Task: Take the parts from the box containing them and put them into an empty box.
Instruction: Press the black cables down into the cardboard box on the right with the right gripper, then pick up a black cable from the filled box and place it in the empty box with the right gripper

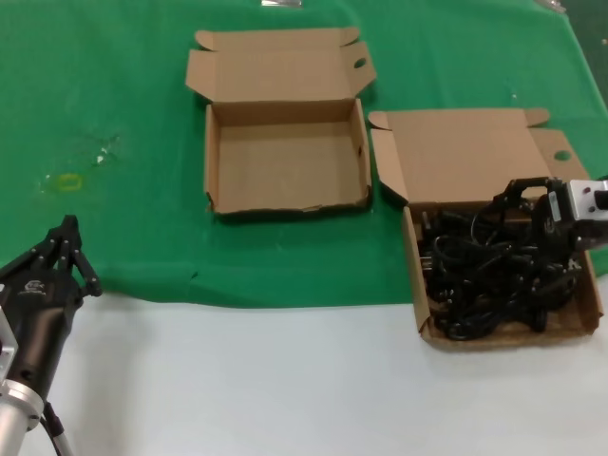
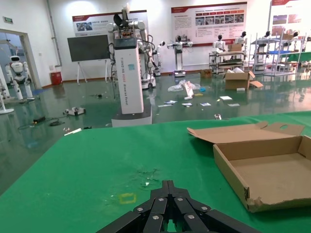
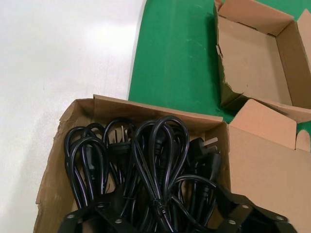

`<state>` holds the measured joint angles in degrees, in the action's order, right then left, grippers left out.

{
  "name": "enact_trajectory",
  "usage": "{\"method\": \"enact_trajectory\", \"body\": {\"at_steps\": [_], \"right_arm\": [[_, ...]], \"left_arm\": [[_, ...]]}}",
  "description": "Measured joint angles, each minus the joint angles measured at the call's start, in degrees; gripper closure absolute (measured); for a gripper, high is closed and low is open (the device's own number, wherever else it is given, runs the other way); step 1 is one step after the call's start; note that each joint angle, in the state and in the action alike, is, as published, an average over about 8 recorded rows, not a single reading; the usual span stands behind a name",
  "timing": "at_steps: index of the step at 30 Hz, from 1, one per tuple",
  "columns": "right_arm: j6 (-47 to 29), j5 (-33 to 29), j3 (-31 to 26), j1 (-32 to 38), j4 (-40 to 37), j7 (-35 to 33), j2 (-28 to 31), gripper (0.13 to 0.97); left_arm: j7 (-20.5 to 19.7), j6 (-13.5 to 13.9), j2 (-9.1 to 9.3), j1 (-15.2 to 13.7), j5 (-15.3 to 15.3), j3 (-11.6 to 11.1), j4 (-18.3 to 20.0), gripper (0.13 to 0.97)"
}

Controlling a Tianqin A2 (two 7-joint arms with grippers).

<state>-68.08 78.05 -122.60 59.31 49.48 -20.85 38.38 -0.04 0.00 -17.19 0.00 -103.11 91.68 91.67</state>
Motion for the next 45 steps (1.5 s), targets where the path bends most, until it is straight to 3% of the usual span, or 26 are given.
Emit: {"method": "enact_trajectory", "body": {"at_steps": [4, 12, 16, 24, 33, 45], "right_arm": [[0.02, -0.06, 0.1, -0.18, 0.24, 0.17, -0.04, 0.404], [0.02, -0.06, 0.32, -0.6, 0.68, 0.22, 0.07, 0.624], [-0.02, -0.07, 0.43, -0.8, 0.95, 0.36, 0.26, 0.624], [-0.09, 0.01, 0.72, -1.84, 2.59, 1.21, 1.0, 0.795], [-0.76, -0.06, 1.06, -2.62, 6.0, 3.58, 2.34, 0.876], [-4.67, 0.73, 2.18, 0.66, 12.34, 11.19, 3.71, 0.879]], "left_arm": [[0.0, 0.0, 0.0, 0.0, 0.0, 0.0, 0.0, 0.953], [0.0, 0.0, 0.0, 0.0, 0.01, 0.0, 0.0, 0.953], [0.01, 0.0, 0.0, 0.0, 0.01, 0.0, 0.0, 0.953], [0.02, 0.0, 0.0, 0.0, 0.01, 0.0, 0.0, 0.953], [0.02, 0.0, 0.0, 0.0, 0.0, 0.0, 0.0, 0.953], [0.02, 0.0, 0.0, 0.0, 0.0, 0.0, 0.0, 0.953]]}}
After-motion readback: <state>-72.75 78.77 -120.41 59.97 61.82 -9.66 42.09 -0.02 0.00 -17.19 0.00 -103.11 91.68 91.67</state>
